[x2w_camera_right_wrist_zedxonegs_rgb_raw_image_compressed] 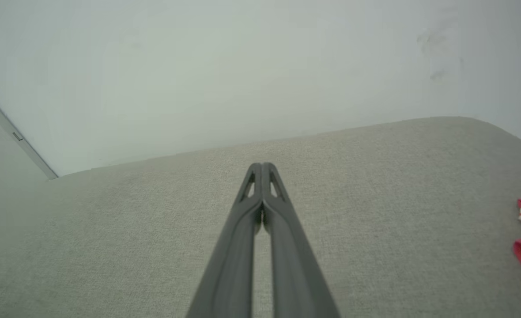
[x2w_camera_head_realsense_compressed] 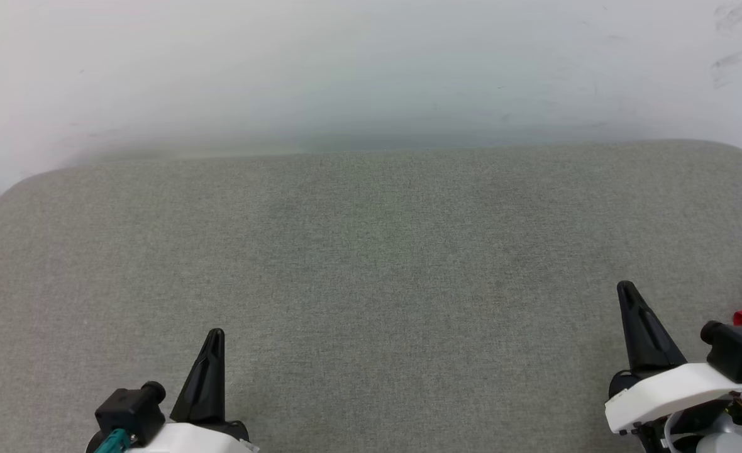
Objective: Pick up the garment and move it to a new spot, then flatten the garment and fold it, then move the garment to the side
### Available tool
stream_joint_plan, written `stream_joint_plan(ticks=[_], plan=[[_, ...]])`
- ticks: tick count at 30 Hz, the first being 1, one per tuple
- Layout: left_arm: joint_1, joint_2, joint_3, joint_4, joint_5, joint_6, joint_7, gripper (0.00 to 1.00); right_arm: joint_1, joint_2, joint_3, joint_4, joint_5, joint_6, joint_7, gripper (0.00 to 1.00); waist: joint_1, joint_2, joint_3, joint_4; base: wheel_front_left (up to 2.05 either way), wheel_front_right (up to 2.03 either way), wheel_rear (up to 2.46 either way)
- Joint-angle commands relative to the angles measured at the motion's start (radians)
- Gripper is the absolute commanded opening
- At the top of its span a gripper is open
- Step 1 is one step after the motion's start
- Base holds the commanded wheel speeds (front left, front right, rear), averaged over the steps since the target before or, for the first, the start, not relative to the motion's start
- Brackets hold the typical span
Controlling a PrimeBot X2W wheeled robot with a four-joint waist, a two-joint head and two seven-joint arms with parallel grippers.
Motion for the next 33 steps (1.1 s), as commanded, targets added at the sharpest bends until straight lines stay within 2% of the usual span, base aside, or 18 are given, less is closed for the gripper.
stream_joint_plan(ticks=[1,18,33], plan=[[-0.029,0.007,0.006,-0.007,-0.044,-0.001,0.007,0.00,-0.022,0.003,-0.007,-0.011,0.044,0.000,0.006,0.00,0.0000,0.0000,0.000,0.000,0.00,0.00,0.00],[-0.068,0.014,0.023,0.037,-0.346,-0.006,0.073,0.00,-0.035,0.011,-0.024,0.024,0.332,0.000,0.050,0.00,0.0000,0.0000,-0.003,0.001,0.00,0.00,0.00],[-0.094,0.018,0.038,0.061,-0.552,-0.008,0.121,0.00,-0.043,0.016,-0.037,0.049,0.531,0.000,0.080,0.00,0.0000,0.0000,-0.005,0.002,0.00,0.00,0.00]])
